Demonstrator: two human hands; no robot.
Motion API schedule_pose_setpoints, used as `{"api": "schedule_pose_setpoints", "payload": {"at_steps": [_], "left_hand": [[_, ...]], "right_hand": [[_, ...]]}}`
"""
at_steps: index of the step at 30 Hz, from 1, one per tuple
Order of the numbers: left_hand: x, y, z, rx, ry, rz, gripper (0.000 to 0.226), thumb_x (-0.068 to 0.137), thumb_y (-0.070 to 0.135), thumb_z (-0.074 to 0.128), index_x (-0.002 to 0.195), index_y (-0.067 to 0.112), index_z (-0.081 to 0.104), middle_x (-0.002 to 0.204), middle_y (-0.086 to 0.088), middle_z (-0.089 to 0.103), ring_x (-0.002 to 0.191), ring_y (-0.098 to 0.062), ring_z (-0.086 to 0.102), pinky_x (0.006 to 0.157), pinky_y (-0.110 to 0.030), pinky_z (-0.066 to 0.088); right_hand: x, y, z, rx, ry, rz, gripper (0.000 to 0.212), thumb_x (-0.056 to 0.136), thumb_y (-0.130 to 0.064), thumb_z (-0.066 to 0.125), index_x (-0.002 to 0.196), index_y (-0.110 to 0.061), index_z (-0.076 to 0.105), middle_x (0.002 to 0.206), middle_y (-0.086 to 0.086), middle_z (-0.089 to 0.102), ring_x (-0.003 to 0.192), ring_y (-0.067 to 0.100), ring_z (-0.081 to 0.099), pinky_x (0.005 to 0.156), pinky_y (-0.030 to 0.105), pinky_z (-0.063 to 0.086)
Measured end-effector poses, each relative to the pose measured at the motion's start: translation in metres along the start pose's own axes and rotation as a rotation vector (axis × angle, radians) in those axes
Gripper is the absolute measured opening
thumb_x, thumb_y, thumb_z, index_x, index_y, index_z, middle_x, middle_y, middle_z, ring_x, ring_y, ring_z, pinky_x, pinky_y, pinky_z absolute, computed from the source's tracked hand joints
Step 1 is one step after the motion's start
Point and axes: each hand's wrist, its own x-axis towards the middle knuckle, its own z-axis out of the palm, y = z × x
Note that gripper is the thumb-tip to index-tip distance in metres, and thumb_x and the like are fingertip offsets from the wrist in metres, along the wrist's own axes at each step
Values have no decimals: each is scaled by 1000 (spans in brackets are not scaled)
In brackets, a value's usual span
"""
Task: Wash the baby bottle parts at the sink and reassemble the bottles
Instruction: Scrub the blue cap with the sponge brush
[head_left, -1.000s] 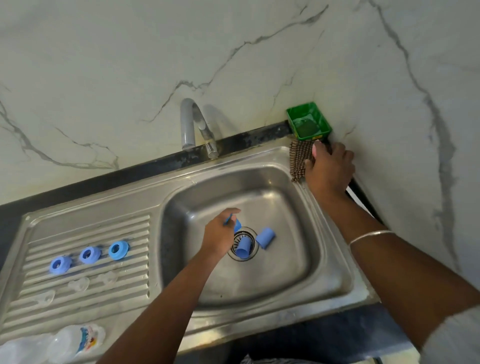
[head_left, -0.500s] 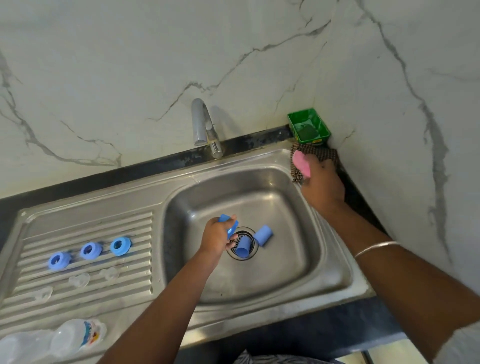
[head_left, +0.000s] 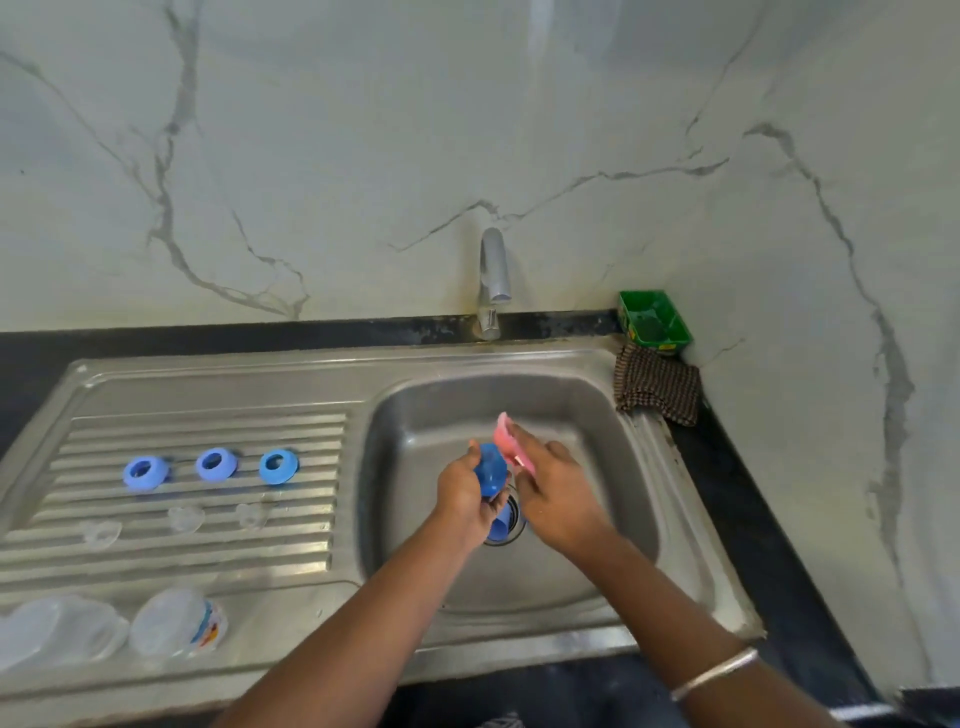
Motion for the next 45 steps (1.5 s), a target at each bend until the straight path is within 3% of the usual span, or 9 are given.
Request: {"api": "schedule_pose_setpoints", "payload": {"at_steps": [6,11,16,20,25,32,37,41,45], "left_hand": [[-16,-2,2,-134,-53,-42,35,105,30,46,94,4,67,69,-9,74,70,-22,69,69,-34,57],[-23,4,-4,-125,4,-26,34,101,21,52,74,3,63,53,-9,65,44,-20,63,49,-25,53],[-25,8,-14,-206,-71,-108,46,106,36,40,87,-1,59,78,-18,60,71,-30,60,76,-41,50],[-28,5,-23,-166,-102,-177,42,104,38,37,95,3,60,84,-16,62,70,-27,60,66,-33,47],[-40,3,-25,-197,-218,-172,37,101,35,48,98,0,60,80,-15,63,59,-25,62,45,-26,52],[-46,4,-20,-172,-239,-140,37,98,40,52,87,7,63,60,-6,64,46,-17,61,47,-22,50],[-48,14,-24,-184,-258,-185,54,99,51,45,85,1,57,70,-15,62,62,-27,62,64,-33,53],[-50,13,-25,-215,-248,-139,46,104,40,41,94,0,61,73,-17,67,61,-27,66,55,-33,56],[-55,10,-25,-133,-175,-160,38,103,37,41,115,5,58,90,-15,65,75,-26,61,66,-35,50]], "right_hand": [[-11,-20,14,-330,-109,-127,68,97,-15,52,158,-24,22,137,11,42,110,32,58,95,39,48],[-35,-19,18,-447,-160,-226,74,91,-15,51,158,-29,23,140,6,42,111,30,53,80,40,51],[-54,-14,12,-515,-153,-288,75,87,-18,42,157,-37,20,146,1,39,115,26,52,75,35,51],[-56,-15,11,-431,-100,-209,74,90,-20,45,157,-39,18,129,-1,44,98,28,59,66,37,53],[-43,-22,9,-136,24,-74,61,94,-13,53,152,-26,38,118,3,53,95,25,64,80,43,55],[-60,-35,5,-186,-24,-173,61,95,-22,40,154,-34,31,123,-5,48,100,26,61,77,45,55],[-78,-39,11,-375,-45,-308,73,88,-17,41,155,-41,24,145,-5,41,124,23,52,68,35,53],[-66,-44,5,-356,41,-209,73,89,-23,47,156,-37,24,129,-6,46,104,26,59,62,40,53],[-55,-52,0,-233,109,-145,59,100,-23,45,154,-40,28,121,-8,49,97,20,60,66,43,55]]}}
